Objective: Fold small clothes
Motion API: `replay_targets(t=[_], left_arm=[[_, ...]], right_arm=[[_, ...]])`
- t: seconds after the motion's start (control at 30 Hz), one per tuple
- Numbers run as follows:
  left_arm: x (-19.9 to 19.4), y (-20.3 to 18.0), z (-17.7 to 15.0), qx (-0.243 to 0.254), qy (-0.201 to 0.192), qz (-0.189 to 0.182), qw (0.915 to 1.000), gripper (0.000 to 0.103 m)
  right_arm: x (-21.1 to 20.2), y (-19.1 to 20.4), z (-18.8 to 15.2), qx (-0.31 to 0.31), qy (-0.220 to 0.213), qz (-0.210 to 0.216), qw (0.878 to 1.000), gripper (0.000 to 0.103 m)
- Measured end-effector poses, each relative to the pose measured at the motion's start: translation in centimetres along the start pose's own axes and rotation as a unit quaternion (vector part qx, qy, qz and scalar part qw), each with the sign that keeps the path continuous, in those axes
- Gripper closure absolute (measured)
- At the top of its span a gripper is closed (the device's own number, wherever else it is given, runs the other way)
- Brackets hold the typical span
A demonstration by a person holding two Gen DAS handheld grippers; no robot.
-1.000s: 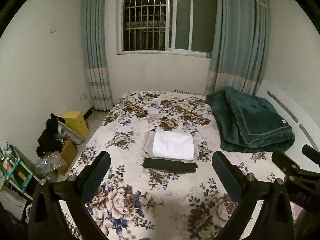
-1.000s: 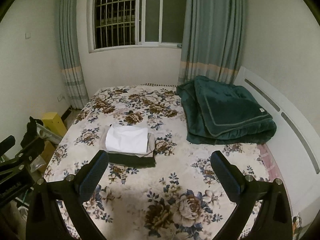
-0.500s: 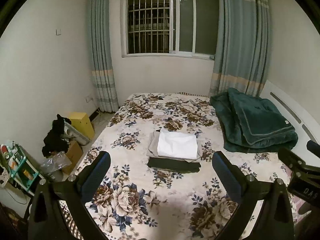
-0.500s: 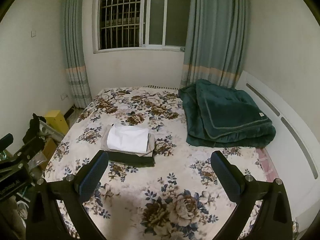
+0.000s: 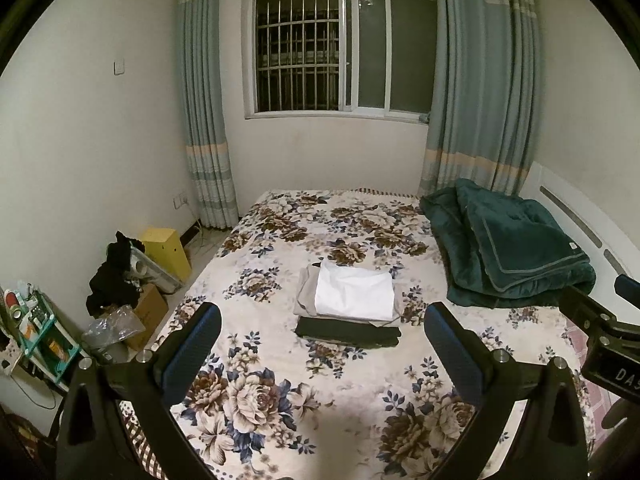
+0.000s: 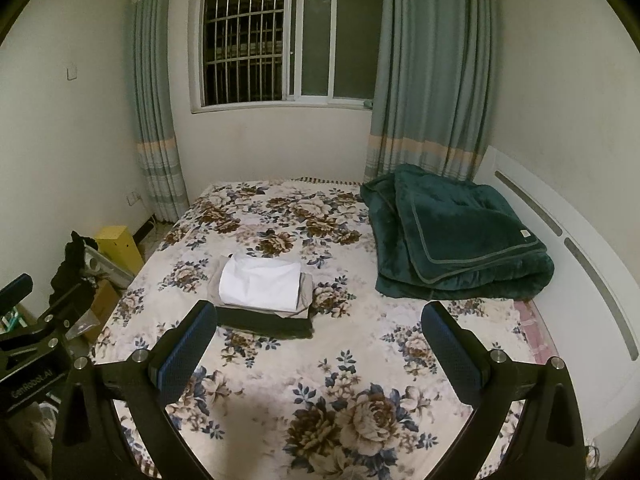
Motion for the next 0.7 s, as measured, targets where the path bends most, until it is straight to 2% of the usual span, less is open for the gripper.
replay_targets(t=[0.7], left_arm=[[-0.9, -0.4, 1.0, -0.003, -0.013, -0.001, 0.9999, 0.000]], right_arm=[[-0.6, 1.1, 0.5, 0.000, -0.005, 0.006, 1.000, 0.000]])
Point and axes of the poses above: each gripper's, at about its wrist camera, not at the fingertips, and x roughly the way its jaws point, y to its left, z to its top, the point moved 8 cm from there along x, roughly the way its jaws point, and after that the axes turned 14 degrees about -y, right-handed, at the moved point
